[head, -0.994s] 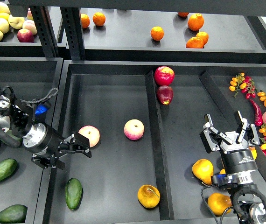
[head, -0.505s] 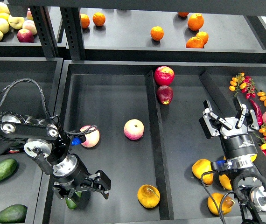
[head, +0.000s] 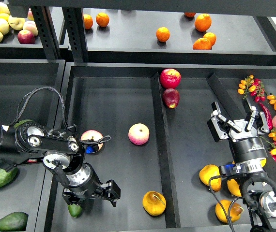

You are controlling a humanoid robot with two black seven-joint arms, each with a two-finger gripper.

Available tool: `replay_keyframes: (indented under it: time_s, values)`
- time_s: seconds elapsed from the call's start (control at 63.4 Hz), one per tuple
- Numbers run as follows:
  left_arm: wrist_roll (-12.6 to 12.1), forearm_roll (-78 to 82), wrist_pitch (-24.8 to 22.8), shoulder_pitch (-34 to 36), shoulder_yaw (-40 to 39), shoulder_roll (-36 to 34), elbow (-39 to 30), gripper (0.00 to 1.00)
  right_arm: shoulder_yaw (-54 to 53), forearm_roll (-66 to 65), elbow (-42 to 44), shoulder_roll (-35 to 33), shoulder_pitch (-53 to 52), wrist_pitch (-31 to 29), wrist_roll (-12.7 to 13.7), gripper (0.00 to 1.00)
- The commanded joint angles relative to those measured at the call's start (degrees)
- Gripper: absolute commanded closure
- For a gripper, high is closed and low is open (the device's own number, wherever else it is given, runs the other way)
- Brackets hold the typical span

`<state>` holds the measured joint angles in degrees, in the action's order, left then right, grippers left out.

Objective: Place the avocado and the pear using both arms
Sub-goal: 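Lower the left gripper onto the dark green avocado and close it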

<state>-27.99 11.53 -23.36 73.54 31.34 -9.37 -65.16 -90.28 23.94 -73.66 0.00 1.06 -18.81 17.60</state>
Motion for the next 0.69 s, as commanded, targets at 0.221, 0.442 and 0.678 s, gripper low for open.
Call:
replay_keyframes:
  time_s: [0.221,0.442,0.678]
  values:
    - [0.0,-0.5,-0.5,2.0,4.5,-0.2,5.1,0.01,-0.1,0.3,0.0,0.0,0.1,-0.1,0.0,0.0]
    - [0.0,-0.5,-0.5,0.7,5.9,0.0,6.1,0.01,-0.1,0.8,0.0,0.0,0.1,-0.1,0.0,0.0]
    - [0.0,-0.5,-0.5,-2.3,5.8,0.1,8.6,0.01,-0.1,0.8,0.0,0.0,0.1,-0.1,0.0,0.0]
